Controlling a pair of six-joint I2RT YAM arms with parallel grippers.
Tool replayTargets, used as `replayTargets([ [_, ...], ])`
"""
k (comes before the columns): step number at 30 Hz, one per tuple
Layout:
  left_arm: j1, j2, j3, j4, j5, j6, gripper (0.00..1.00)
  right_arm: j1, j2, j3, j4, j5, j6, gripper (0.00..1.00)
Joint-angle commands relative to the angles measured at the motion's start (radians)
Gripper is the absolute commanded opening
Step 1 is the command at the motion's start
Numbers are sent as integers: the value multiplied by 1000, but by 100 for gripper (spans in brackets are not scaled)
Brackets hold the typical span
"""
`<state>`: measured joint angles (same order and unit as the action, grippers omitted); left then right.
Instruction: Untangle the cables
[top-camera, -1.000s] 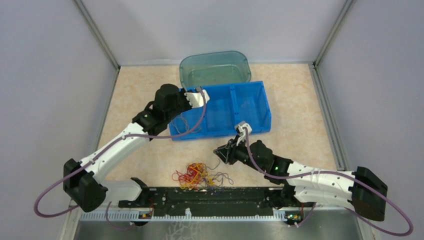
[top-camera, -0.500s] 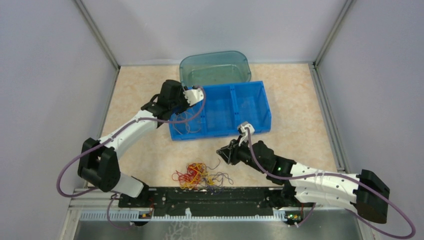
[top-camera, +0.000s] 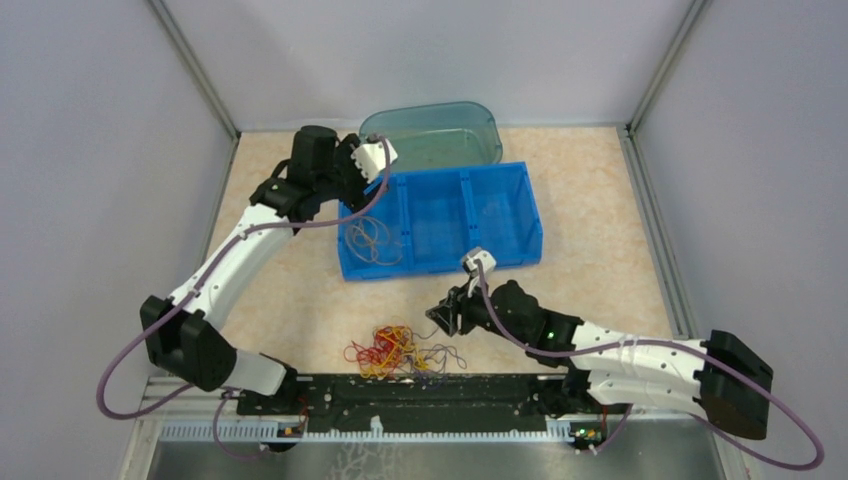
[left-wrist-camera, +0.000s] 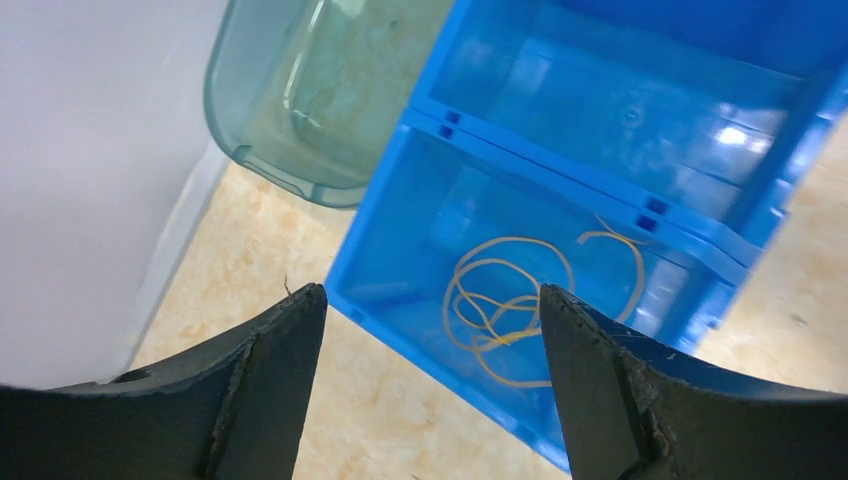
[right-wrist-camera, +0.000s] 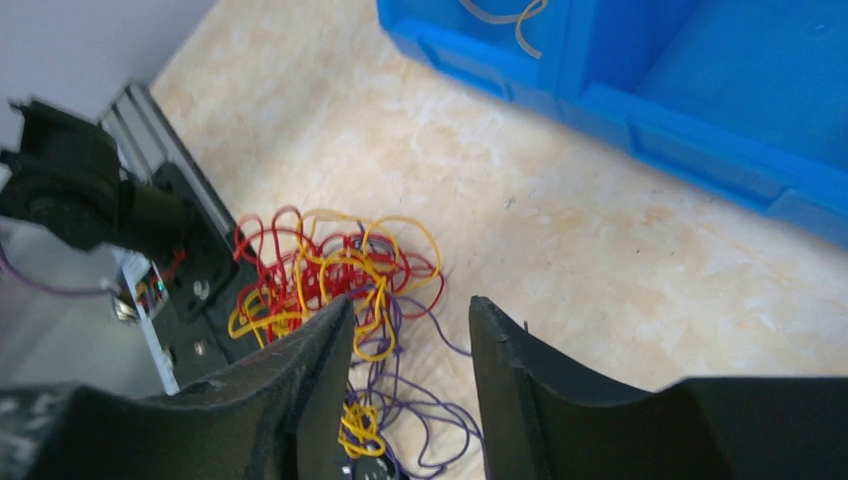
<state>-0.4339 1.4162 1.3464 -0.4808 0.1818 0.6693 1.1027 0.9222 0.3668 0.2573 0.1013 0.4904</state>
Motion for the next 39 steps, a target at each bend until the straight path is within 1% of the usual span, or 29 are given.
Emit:
replayTargets([
  [1, 11, -117, -33, -152, 179, 14, 85, 86, 88, 106, 28, -119, -175, 54],
  [5, 16, -234, -135, -168, 230, 36, 86, 157, 214, 166, -7, -161, -273, 57],
  [9, 18, -296, -162, -188, 252, 21, 86, 187, 339, 218, -32, -182, -322, 60],
  [11, 20, -317, -165, -186, 250, 20, 86, 189, 420, 252, -60, -162, -334, 57],
  [13, 19, -327, -162, -183, 242, 22, 86, 189, 481, 282, -97, -109, -339, 48],
  [16, 19, -335, -157, -173, 225, 23, 85, 173, 526, 309, -147, 59, -282, 26],
  [18, 19, -341, -173, -165, 213, 28, 85, 132, 512, 291, -142, 102, -236, 18],
  [19, 20, -345, -191, -162, 207, 36, 84, 108, 495, 276, -130, 109, -211, 16],
  [21, 19, -352, -234, -146, 191, 46, 84, 73, 443, 243, -107, 104, -189, 14],
  [23, 19, -354, -266, -138, 181, 52, 84, 66, 382, 220, -104, 128, -187, 14],
  [28, 19, -350, -285, -131, 190, 55, 84, 59, 289, 207, -188, 163, -204, 12],
  [31, 19, -360, -284, -147, 232, 72, 84, 59, 214, 189, -218, 161, -205, 11],
  [34, 18, -382, -301, -173, 302, 109, 84, 59, 146, 173, -241, 160, -191, 10],
  [39, 18, -412, -310, -242, 418, 155, 84, 57, 91, 174, -256, 125, -165, 8],
])
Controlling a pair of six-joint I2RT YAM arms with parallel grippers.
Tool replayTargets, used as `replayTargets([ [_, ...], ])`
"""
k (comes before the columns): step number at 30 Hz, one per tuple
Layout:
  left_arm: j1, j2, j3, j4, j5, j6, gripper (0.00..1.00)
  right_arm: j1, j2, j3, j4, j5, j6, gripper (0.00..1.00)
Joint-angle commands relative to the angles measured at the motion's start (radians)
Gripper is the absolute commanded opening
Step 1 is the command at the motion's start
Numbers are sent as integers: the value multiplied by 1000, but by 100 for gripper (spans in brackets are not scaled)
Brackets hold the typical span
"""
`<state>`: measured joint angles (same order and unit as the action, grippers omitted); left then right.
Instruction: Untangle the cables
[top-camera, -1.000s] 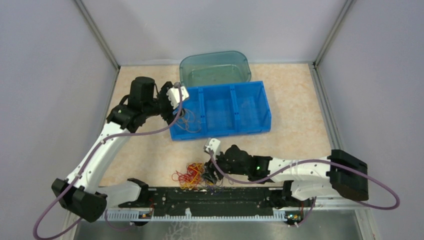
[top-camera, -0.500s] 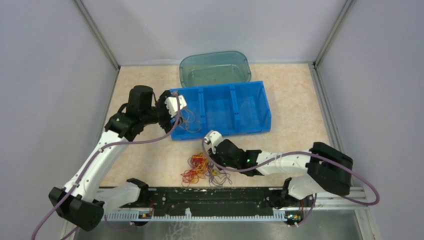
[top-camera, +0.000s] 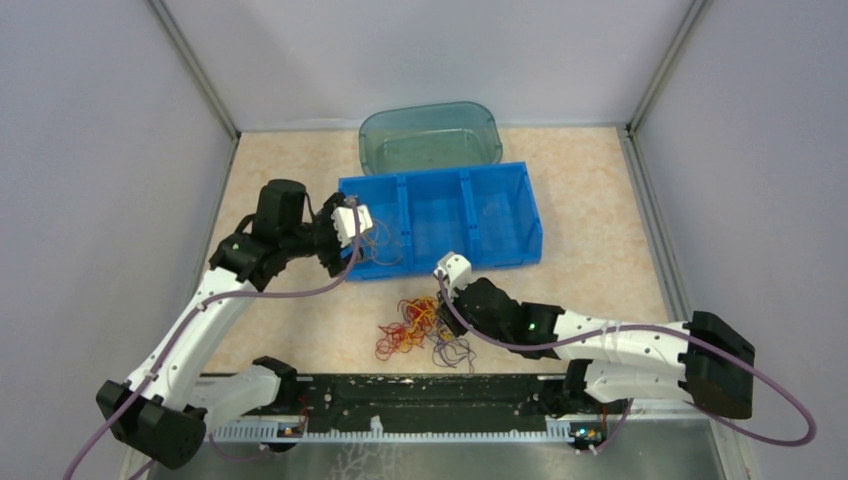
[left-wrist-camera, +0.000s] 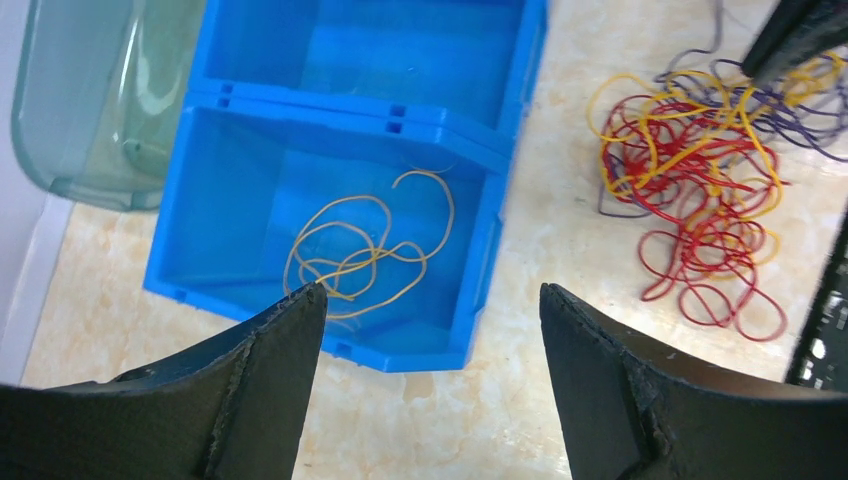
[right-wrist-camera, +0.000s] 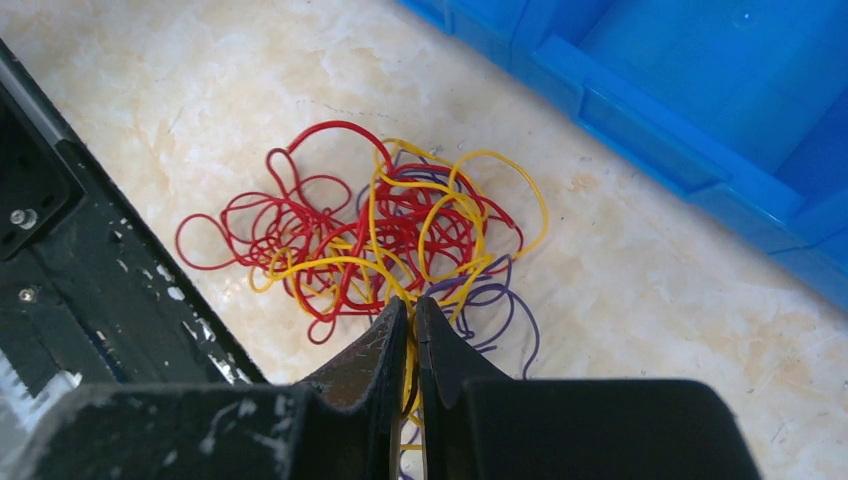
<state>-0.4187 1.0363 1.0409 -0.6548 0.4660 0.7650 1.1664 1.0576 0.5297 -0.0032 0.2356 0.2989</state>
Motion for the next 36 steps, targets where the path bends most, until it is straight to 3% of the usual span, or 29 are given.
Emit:
replayTargets([
  [1, 2, -34, -1, -84, 155, 66, 84, -6, -49, 17, 5, -21, 31, 8],
  [6, 0, -61, 7, -163, 297, 118, 83, -6, -69, 46, 36, -72, 44, 10],
  [9, -17, -77, -9, -147, 317, 102, 84, -5, -70, 70, 32, -68, 54, 16],
  [13, -28, -62, -11, -144, 263, 104, 87, -23, -58, 107, -59, 17, 92, 47],
  [14, -29, -60, -11, -147, 254, 111, 88, -38, -48, 120, -112, 50, 116, 50],
  [18, -28, -80, -30, -147, 240, 162, 88, -103, -25, 142, -364, 159, 299, 50],
  [23, -28, -84, -28, -138, 222, 177, 88, -109, -73, 90, -526, 186, 507, 51],
  [29, -30, -83, -10, -139, 230, 186, 88, -109, -52, 8, -545, 194, 646, 48],
  [36, -30, -92, -9, -138, 232, 182, 88, -118, 51, -5, -447, 267, 651, 43],
])
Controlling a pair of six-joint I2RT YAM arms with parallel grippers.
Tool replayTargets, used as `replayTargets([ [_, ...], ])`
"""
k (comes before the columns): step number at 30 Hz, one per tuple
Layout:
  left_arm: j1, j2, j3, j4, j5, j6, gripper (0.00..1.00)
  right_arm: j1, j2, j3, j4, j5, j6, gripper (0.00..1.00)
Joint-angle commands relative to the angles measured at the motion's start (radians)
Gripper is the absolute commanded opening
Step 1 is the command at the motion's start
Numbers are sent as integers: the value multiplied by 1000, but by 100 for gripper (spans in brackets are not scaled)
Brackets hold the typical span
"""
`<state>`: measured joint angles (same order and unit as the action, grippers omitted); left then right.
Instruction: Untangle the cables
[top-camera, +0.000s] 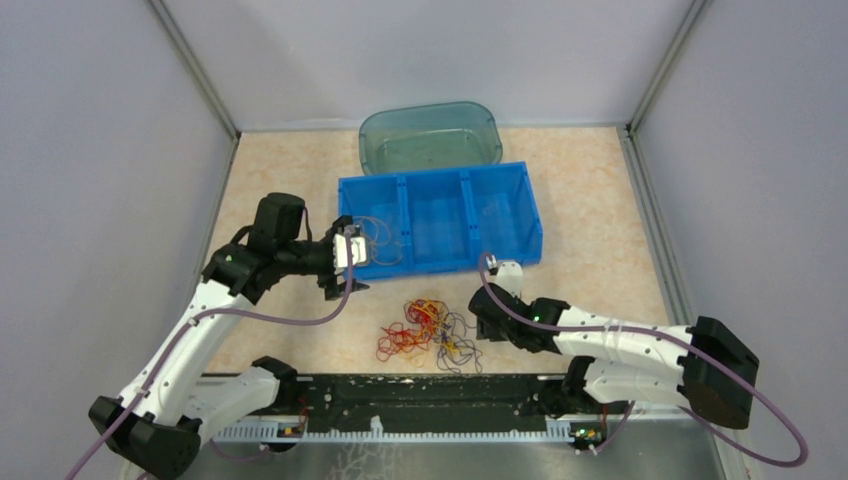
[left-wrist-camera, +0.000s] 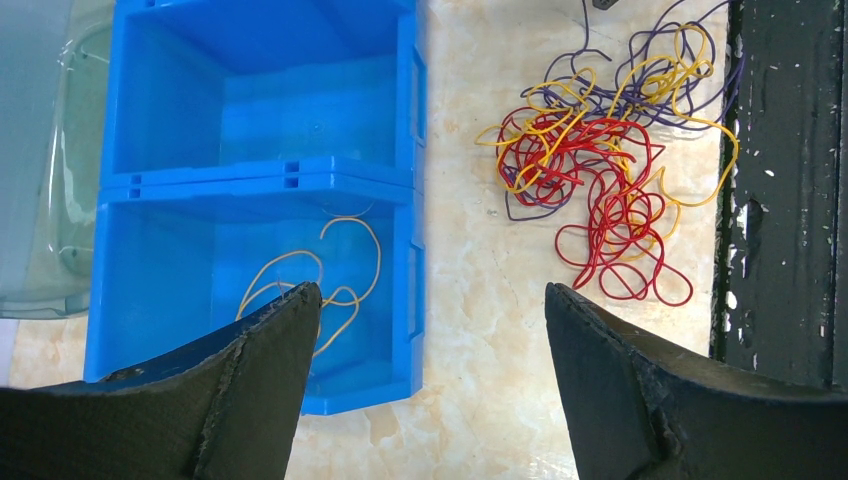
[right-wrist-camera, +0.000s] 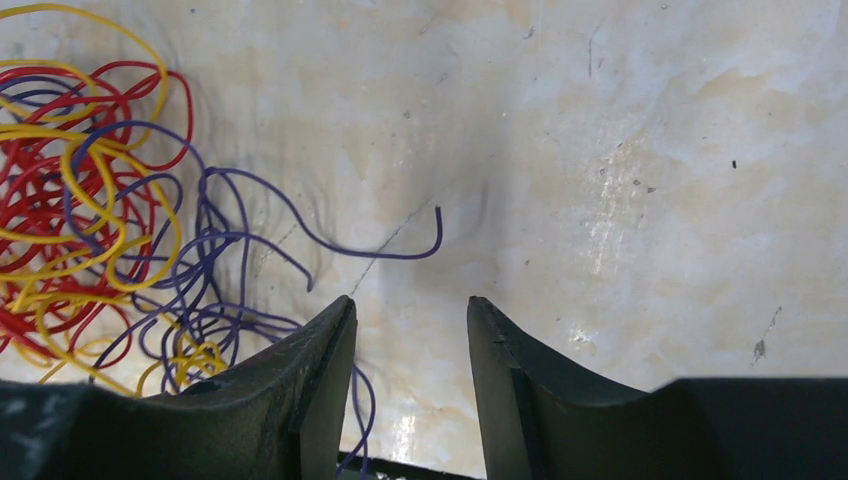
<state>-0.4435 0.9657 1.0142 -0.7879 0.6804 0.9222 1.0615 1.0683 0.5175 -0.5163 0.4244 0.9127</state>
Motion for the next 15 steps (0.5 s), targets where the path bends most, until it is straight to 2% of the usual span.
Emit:
replayTargets([
  [1, -6, -24, 16, -5, 18, 24, 88, -17, 51, 5, 83, 86, 34, 42],
  [7, -7, -41, 1, -4, 13, 19, 88, -49, 83, -22, 169, 138, 24, 32],
  [12, -6, -44, 0, -3, 15, 17, 88, -61, 90, -16, 201, 131, 12, 19],
  [15, -8, -44, 4, -4, 15, 16, 88, -61, 82, -2, 184, 118, 3, 18],
])
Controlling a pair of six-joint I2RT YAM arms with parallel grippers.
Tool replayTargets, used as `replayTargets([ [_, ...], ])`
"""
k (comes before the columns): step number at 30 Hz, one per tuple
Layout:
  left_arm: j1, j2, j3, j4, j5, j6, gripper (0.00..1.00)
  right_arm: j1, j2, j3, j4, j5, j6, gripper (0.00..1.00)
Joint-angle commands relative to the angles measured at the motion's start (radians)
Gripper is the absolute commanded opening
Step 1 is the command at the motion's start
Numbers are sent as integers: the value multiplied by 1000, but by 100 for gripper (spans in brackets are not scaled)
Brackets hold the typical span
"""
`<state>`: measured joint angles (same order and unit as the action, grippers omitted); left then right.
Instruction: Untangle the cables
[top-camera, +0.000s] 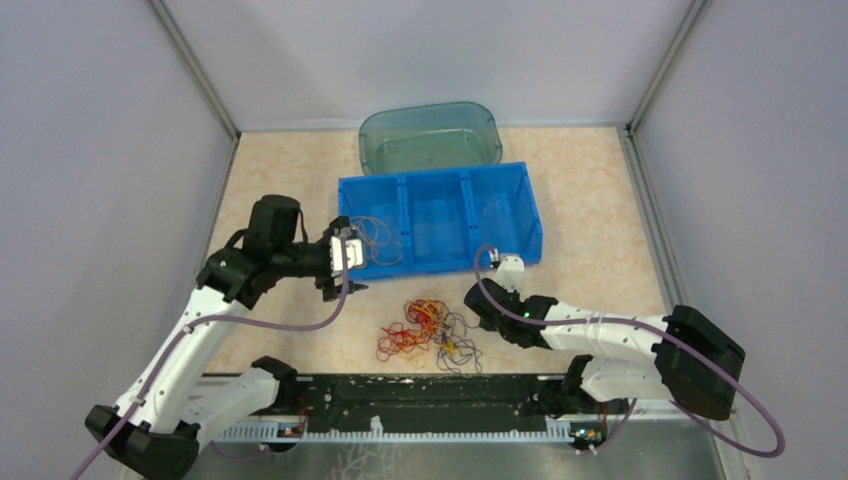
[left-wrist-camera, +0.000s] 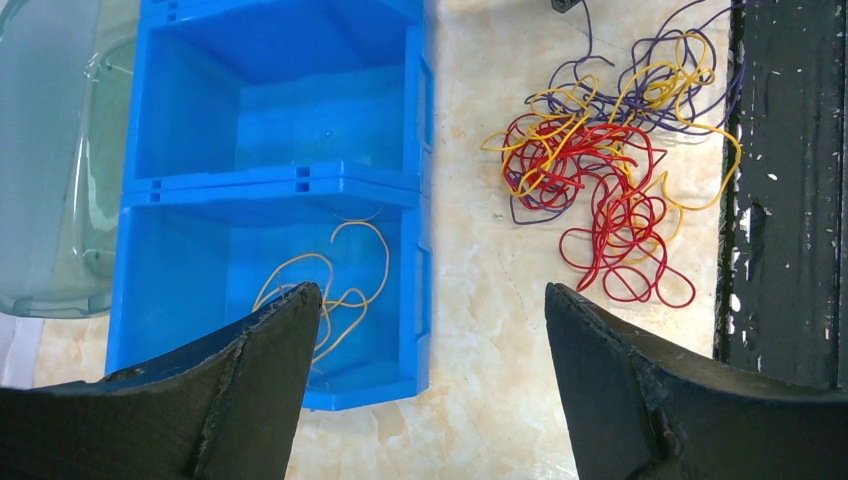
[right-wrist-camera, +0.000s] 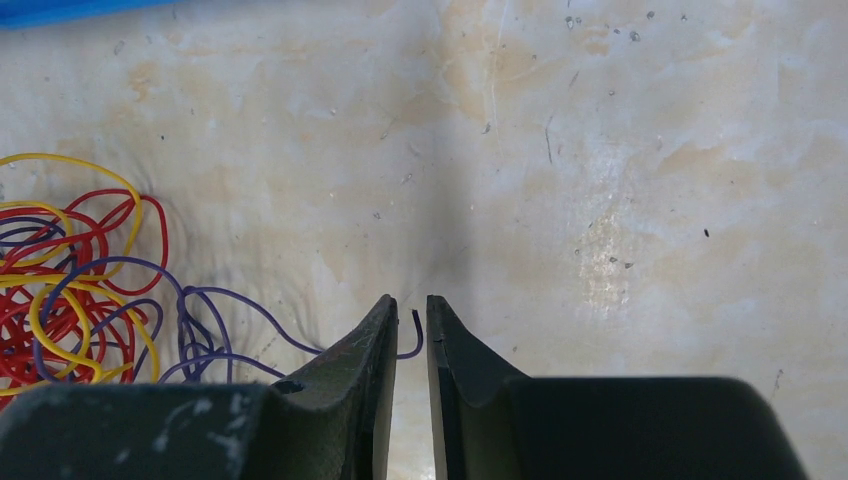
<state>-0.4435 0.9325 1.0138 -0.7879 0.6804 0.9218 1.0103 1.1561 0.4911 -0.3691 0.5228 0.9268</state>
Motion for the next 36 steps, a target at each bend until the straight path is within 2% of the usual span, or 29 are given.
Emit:
replayTargets([
  [1, -8, -10, 5, -5, 16, 15, 88, -10, -11, 26, 30, 17, -16, 20],
  [4, -9, -10, 5, -5, 19, 15, 88, -10, -27, 22, 10, 11, -22, 30],
  [9, -8, -7, 16, -1, 22, 9, 88, -11, -18, -1, 20, 13, -23, 30],
  [16, -10, -1, 39, -1, 11, 12, 88, -10, 2, 2, 42, 1, -36, 13],
  [20, -10, 3, 43, -1, 19, 7, 88, -10, -11, 33, 10, 4, -58, 0],
  [23, -11, 7, 43, 3, 29, -13, 88, -12, -43, 82, -27, 13, -97, 0],
  [25, -10, 8, 36, 31, 37, -54, 88, -13, -75, 131, -38, 7, -132, 0],
  [30, -9, 13, 50, 203, 51, -314, 88, -13, -163, 264, 16, -69, -249, 0],
  [36, -18, 17, 34, 245, 190, -464, 88, -13, -195, 396, 114, -216, -355, 0],
])
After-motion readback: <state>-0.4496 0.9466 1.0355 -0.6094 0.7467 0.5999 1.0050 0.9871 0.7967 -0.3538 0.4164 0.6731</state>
